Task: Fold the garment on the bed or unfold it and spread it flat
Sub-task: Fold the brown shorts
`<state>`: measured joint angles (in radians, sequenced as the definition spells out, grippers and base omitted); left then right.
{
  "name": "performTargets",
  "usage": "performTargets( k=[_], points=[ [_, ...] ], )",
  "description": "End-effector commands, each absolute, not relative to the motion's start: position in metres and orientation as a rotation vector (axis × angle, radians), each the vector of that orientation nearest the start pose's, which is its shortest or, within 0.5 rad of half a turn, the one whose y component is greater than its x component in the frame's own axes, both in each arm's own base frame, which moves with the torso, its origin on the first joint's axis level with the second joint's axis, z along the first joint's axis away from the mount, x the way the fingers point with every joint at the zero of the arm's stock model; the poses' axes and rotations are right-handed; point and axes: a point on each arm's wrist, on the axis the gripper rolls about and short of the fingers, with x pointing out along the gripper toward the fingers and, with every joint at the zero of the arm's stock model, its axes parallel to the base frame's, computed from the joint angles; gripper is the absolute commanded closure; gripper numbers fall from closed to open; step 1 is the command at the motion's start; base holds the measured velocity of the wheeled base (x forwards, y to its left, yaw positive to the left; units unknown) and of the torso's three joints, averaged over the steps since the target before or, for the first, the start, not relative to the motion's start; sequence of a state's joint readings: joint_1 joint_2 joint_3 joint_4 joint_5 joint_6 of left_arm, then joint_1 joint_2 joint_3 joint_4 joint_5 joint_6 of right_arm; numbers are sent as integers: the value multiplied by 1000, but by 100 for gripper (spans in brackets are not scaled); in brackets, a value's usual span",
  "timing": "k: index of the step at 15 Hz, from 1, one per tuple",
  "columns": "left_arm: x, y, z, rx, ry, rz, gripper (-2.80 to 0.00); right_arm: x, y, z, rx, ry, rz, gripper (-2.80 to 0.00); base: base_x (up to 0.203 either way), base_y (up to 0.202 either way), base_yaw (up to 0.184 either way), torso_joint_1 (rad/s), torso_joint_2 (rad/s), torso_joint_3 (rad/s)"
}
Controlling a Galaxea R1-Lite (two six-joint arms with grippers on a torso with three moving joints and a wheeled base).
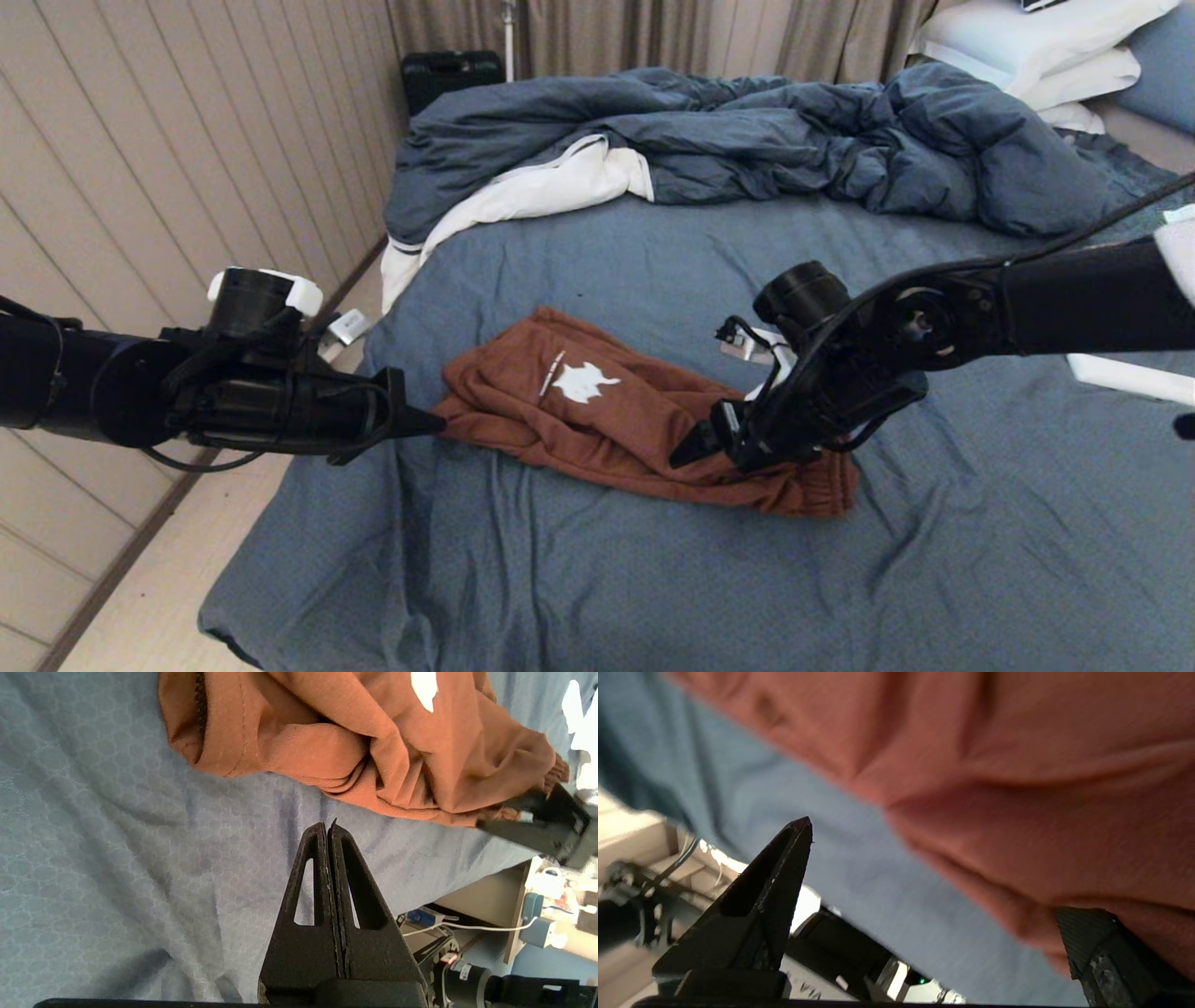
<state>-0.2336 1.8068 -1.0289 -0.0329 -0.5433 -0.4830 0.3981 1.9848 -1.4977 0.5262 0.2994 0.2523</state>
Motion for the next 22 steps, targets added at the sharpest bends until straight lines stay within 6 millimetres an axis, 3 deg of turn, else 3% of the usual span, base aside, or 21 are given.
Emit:
performTargets(
  k=[1,11,17,22],
  points=[
    [309,-86,154,-558,928,-547,0,337,148,167,169,1123,489,0,0,0,0,0,0,0],
    [305,-93,150,-549,942,-567,0,333,142,188,168,1041,471,0,0,0,0,0,0,0],
    [307,-94,151,-552,916,-571,0,360,120,198,301,848,368,0,0,0,0,0,0,0],
    [307,-94,149,-554,892,-578,0,386,116,195,439,690,254,0,0,0,0,0,0,0]
  ],
)
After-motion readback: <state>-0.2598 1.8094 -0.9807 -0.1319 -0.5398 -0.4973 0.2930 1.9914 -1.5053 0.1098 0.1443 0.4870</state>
